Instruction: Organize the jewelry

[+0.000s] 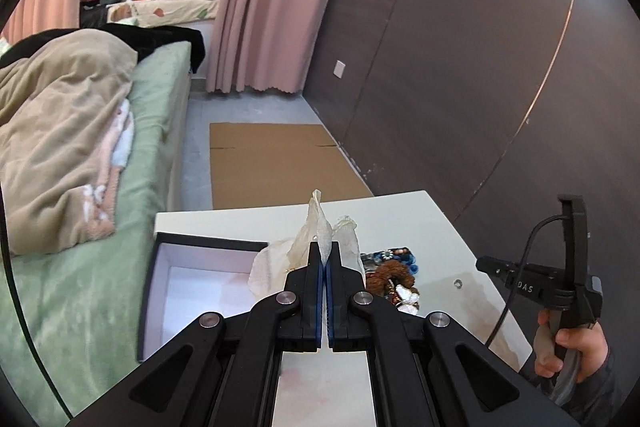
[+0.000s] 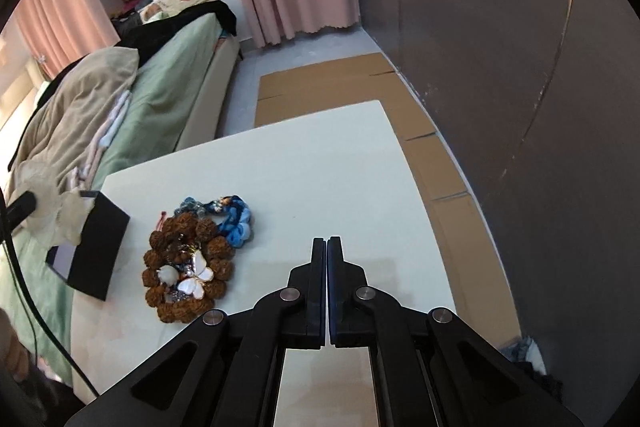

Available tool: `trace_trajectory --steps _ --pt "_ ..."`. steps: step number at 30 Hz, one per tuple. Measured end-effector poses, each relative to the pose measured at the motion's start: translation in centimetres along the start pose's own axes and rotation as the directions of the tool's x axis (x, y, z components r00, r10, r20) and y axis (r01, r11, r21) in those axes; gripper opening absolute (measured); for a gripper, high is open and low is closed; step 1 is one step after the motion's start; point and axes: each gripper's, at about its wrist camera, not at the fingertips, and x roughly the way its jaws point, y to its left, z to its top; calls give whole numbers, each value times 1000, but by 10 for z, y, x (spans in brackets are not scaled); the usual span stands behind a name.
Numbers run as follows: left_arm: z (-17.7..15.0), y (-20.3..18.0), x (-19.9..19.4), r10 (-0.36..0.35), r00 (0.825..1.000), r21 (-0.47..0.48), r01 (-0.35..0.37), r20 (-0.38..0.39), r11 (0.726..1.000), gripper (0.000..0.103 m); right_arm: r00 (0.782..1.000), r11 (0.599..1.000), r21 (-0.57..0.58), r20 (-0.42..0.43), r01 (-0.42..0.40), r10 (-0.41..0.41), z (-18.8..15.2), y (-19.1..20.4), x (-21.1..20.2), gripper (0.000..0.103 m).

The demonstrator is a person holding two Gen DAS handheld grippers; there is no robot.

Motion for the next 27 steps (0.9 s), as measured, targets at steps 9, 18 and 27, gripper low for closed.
trace_trajectory --steps 9,18,27 --pt "0 26 -13 44 999 -43 -44 12 998 0 994 993 -82 -70 83 -89 -11 13 23 39" --pt "2 39 -12 57 998 -64 -57 4 996 0 981 984 -148 -147 103 -125 -19 25 41 10" --pt "2 47 -17 57 998 -84 -56 9 995 0 975 984 -126 -167 124 -144 -14 22 42 14"
